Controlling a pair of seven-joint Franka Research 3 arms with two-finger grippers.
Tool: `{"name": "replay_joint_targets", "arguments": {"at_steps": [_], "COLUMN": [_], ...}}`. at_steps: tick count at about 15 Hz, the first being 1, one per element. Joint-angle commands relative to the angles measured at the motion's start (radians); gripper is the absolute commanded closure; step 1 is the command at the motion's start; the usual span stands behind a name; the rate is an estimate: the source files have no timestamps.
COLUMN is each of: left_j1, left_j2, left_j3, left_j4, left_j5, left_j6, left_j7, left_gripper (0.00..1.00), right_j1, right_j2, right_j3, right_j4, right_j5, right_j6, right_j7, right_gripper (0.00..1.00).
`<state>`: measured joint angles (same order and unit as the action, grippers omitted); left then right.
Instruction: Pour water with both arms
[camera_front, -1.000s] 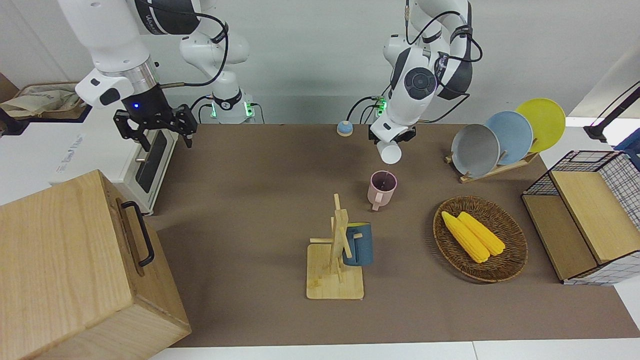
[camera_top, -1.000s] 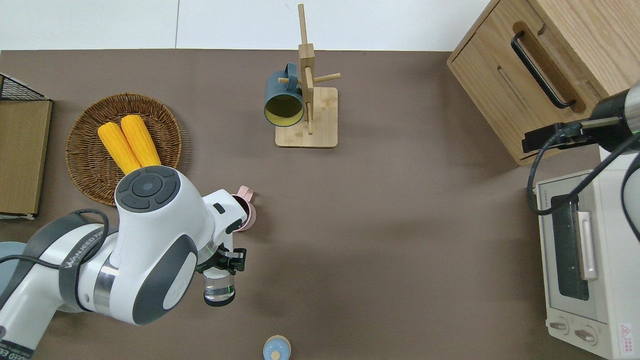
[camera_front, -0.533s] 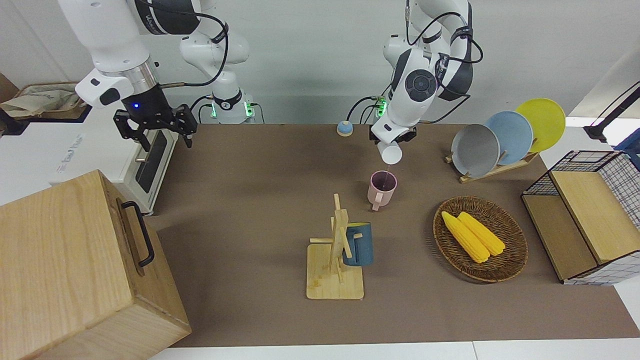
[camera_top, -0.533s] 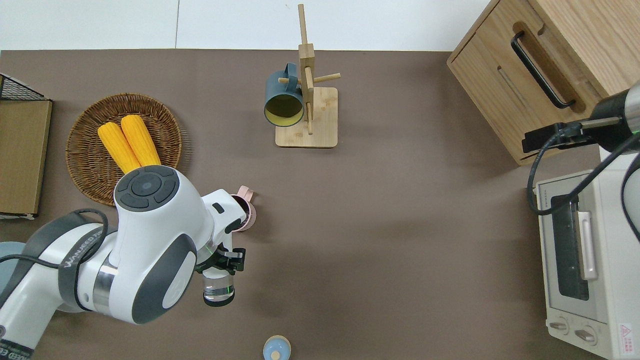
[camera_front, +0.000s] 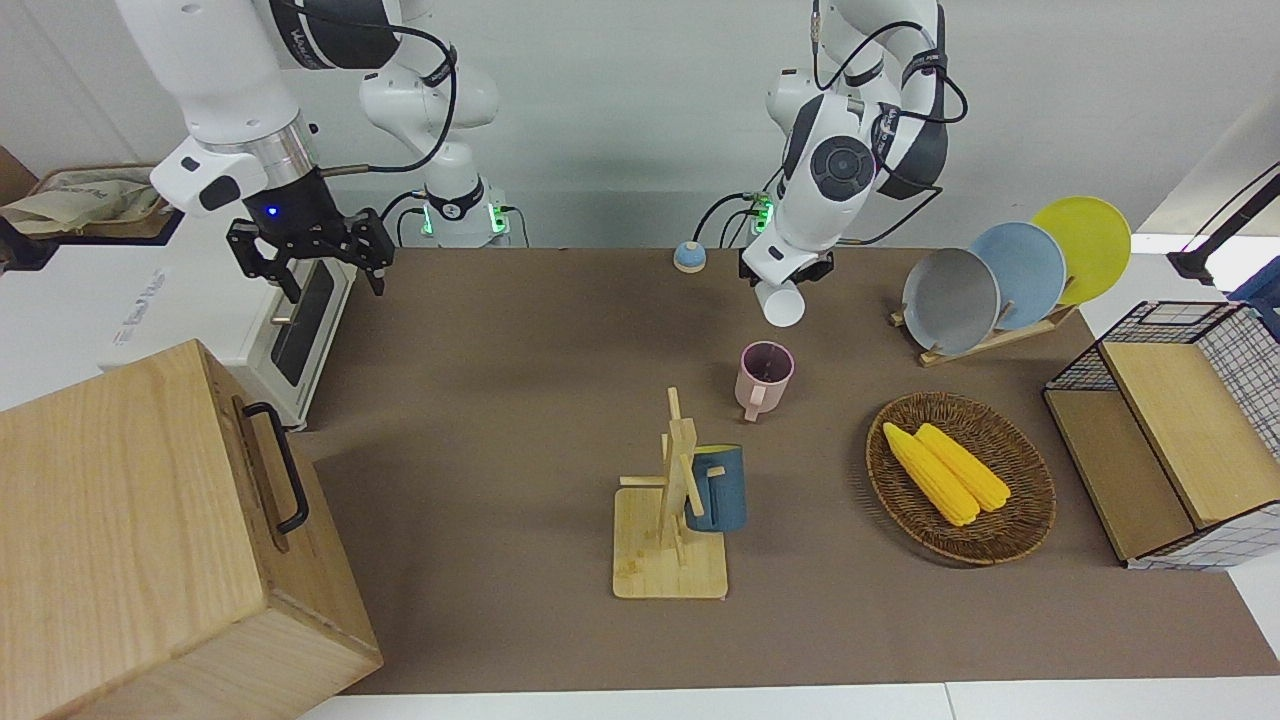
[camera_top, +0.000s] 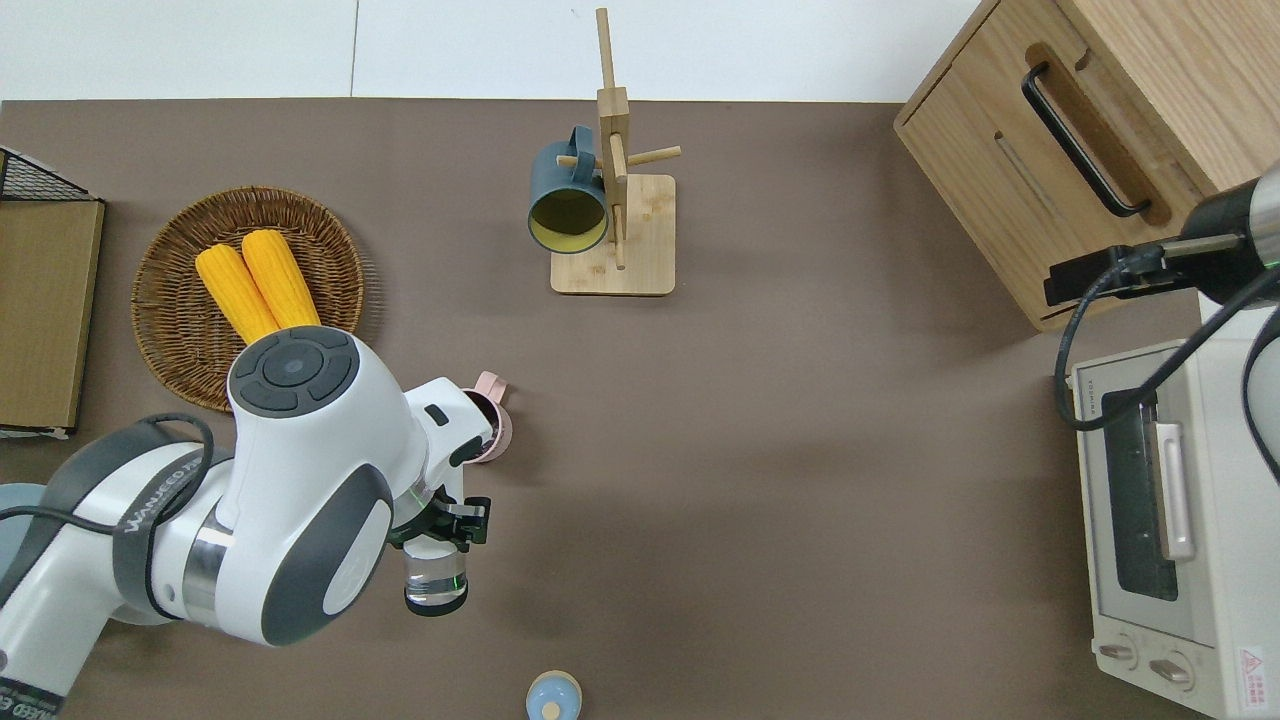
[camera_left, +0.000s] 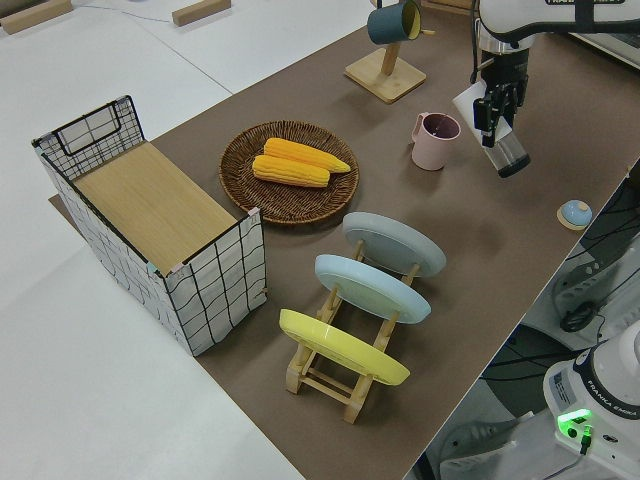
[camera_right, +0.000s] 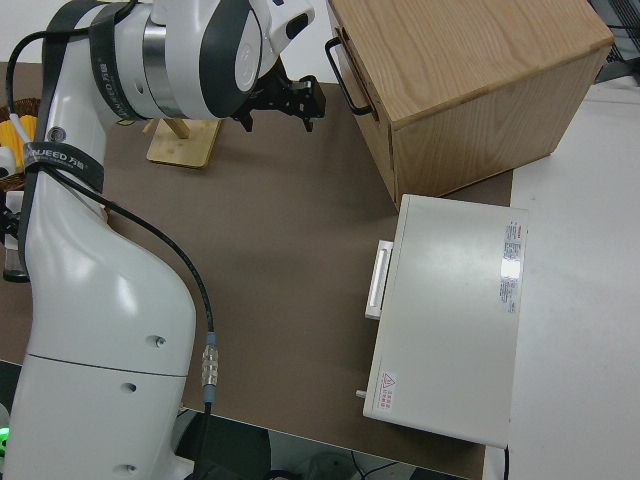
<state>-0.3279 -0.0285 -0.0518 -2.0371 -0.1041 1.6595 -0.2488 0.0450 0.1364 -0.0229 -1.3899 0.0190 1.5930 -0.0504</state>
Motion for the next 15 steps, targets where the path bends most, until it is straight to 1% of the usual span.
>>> {"name": "replay_joint_targets", "arguments": {"at_steps": [1, 5, 7, 10, 12, 14, 15], "left_j1": [0.004, 0.003, 0.001, -0.002, -0.005, -0.008, -0.008], "left_j2": [-0.008, -0.027, -0.056, -0.16, -0.23, -0.267, -0.268], "left_j3": [-0.003, -0.003, -0.005, -0.006, -0.014, -0.022, -0.031], "left_j4": [0.034, 0.011, -0.029, -0.164, -0.268, -0.333, -0.339], "left_j5": [0.001, 0.001, 0.001, 0.001, 0.001, 0.001, 0.001], "left_j6": [-0.041, -0.017, 0.025, 0.17, 0.302, 0.402, 0.423], "left_j7": [-0.009, -0.014, -0.014, -0.014, -0.009, -0.013, -0.017], "left_gripper": [1.0, 1.0, 1.0, 1.0, 1.0, 1.0, 1.0], "right_j1": [-0.01, -0.01, -0.01, -0.01, -0.01, -0.01, -0.01], "right_j2": [-0.02, -0.02, -0.02, -0.02, -0.02, -0.02, -0.02], "right_j3": [0.006, 0.006, 0.006, 0.006, 0.006, 0.006, 0.006], "right_j4": [-0.023, -0.023, -0.023, -0.023, -0.023, -0.023, -0.023], "right_j5": [0.006, 0.006, 0.006, 0.006, 0.006, 0.006, 0.006], "right_j6": [0.013, 0.013, 0.013, 0.013, 0.013, 0.013, 0.013], "right_j7": [-0.017, -0.017, -0.017, -0.017, -0.017, -0.017, -0.017], "right_gripper": [0.007, 0.007, 0.007, 0.007, 0.007, 0.007, 0.007]}}
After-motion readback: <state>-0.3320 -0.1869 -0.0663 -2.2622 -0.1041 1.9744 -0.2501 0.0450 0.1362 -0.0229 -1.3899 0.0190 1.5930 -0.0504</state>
